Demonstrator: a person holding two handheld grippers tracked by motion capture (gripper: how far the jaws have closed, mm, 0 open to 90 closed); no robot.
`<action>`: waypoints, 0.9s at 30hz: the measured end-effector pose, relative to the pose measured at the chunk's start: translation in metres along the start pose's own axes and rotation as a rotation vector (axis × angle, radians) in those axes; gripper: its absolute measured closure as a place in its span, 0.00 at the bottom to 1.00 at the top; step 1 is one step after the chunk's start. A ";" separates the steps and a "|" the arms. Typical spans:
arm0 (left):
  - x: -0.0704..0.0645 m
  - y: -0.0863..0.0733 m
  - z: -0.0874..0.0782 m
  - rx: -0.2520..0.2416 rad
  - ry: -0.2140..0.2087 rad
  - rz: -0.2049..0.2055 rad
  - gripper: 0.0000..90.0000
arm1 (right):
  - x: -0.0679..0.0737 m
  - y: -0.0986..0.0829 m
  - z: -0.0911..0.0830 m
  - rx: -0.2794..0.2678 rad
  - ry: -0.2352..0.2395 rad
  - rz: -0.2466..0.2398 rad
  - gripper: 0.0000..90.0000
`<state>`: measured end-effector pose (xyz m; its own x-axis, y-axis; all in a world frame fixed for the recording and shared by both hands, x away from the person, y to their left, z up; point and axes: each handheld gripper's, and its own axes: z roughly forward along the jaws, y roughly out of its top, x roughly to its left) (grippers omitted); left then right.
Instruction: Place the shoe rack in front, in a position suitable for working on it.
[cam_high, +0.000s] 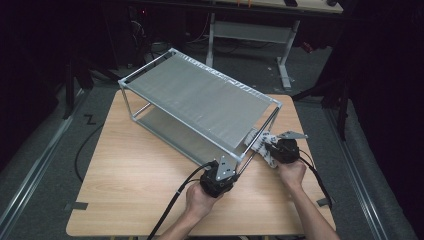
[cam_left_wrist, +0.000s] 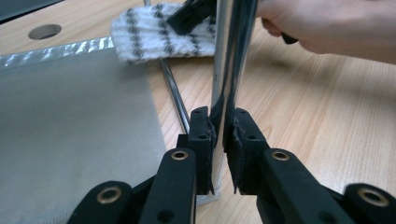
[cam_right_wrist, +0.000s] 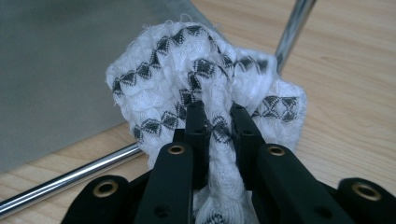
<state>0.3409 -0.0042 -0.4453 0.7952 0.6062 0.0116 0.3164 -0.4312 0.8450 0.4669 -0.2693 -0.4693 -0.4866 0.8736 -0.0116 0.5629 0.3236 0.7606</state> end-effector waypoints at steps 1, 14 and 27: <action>0.000 0.000 -0.001 0.002 -0.001 0.003 0.89 | 0.001 0.000 0.003 0.007 -0.002 -0.004 0.90; -0.002 -0.009 -0.020 0.028 -0.027 0.011 0.90 | 0.013 -0.001 0.010 0.031 -0.019 -0.063 0.90; -0.006 -0.010 -0.023 0.036 -0.046 0.025 0.90 | 0.011 0.009 0.024 0.067 -0.069 -0.069 0.90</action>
<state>0.3213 0.0121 -0.4418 0.8257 0.5640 0.0069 0.3142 -0.4702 0.8247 0.4828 -0.2478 -0.4780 -0.4796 0.8707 -0.1093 0.5738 0.4054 0.7116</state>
